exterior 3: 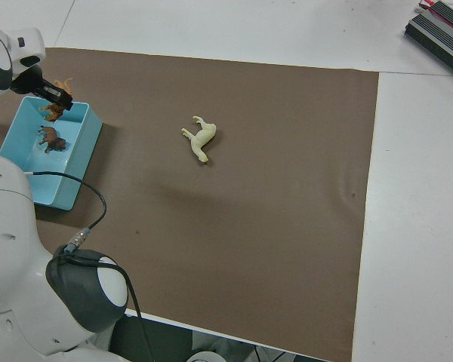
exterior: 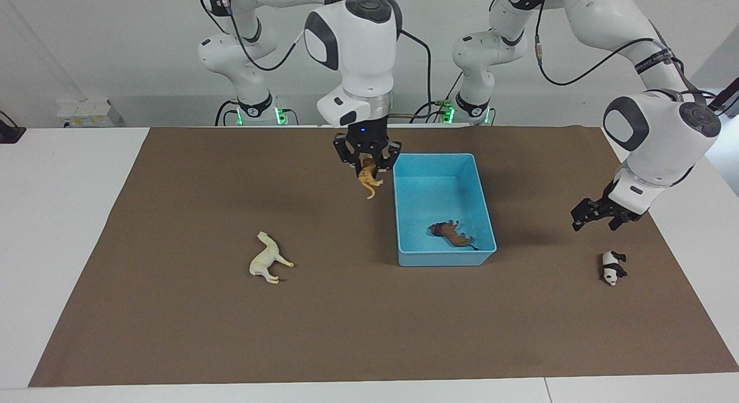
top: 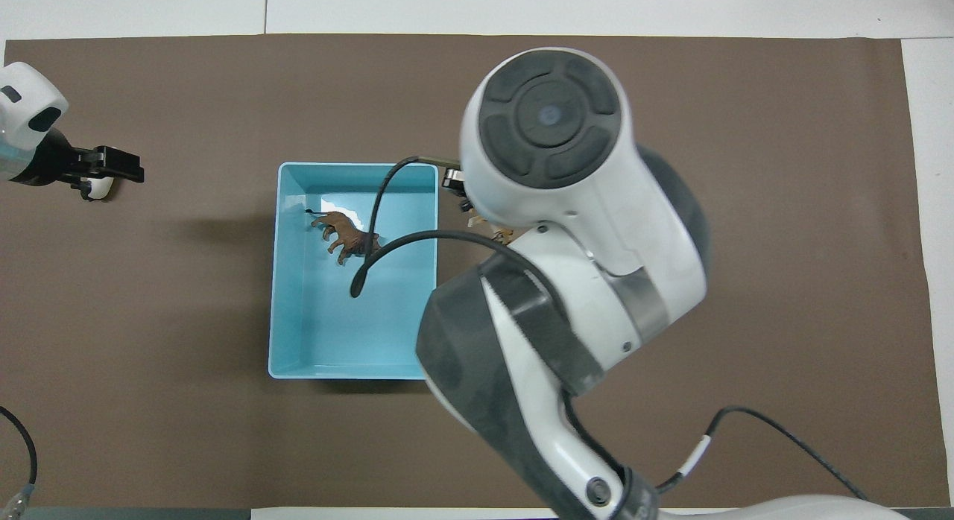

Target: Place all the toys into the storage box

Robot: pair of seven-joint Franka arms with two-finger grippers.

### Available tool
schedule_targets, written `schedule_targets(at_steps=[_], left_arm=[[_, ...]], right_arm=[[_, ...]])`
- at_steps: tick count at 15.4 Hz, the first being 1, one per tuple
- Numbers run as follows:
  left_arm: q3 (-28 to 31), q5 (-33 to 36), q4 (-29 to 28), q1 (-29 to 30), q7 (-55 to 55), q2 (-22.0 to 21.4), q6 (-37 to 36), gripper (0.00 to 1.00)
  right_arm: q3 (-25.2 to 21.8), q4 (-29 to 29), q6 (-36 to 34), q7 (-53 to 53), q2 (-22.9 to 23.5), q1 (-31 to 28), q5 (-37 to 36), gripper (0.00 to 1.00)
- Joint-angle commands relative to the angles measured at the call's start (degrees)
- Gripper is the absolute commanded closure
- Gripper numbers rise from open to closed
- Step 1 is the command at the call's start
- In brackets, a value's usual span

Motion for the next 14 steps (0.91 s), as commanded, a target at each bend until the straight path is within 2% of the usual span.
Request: schedule_targets(at_steps=[1, 3, 4, 6, 8, 9, 10, 11, 14], left_arm=[[-0.57, 0.22, 6.88, 2.11, 6.15, 6.52, -0.31, 0.01], [-0.57, 0.31, 7.15, 3.08, 8.44, 8.90, 1.18, 0.04], [-0.57, 0.57, 7.24, 3.43, 9.58, 9.95, 2.41, 0.04], [-0.57, 3.46, 7.24, 3.61, 10.56, 11.36, 5.13, 0.04], [-0.57, 6.19, 9.07, 5.36, 13.52, 13.12, 5.76, 0.04], [-0.57, 6.20, 10.83, 5.72, 15.20, 14.26, 5.67, 0.04], [-0.57, 6.46, 11.63, 5.72, 15.56, 15.23, 5.93, 0.04], [-0.57, 6.47, 11.64, 5.81, 15.65, 15.59, 6.72, 0.04], [-0.57, 8.74, 11.02, 5.63, 15.66, 15.94, 8.74, 0.04]], right_arm=[[-0.28, 7.09, 2.23, 3.91, 5.78, 1.84, 0.79, 1.00], [-0.71, 14.90, 2.59, 7.26, 12.80, 4.99, 0.27, 1.00], [-1.15, 16.76, 3.98, 7.53, 15.70, 6.23, 0.09, 1.00], [-0.89, 16.34, 8.90, 7.53, 18.01, 7.82, -0.17, 1.00], [-0.72, 16.17, 10.75, 8.14, 19.51, 8.35, -0.09, 1.00], [-0.63, 15.64, 10.33, 9.02, 19.34, 8.35, -0.17, 0.32], [-0.71, 15.46, 9.89, 9.64, 19.16, 8.44, -0.09, 0.03], [-0.80, 15.46, 8.49, 10.17, 19.07, 8.53, 0.00, 0.00], [-1.07, 15.90, 3.57, 12.71, 18.81, 8.53, 0.00, 0.00]])
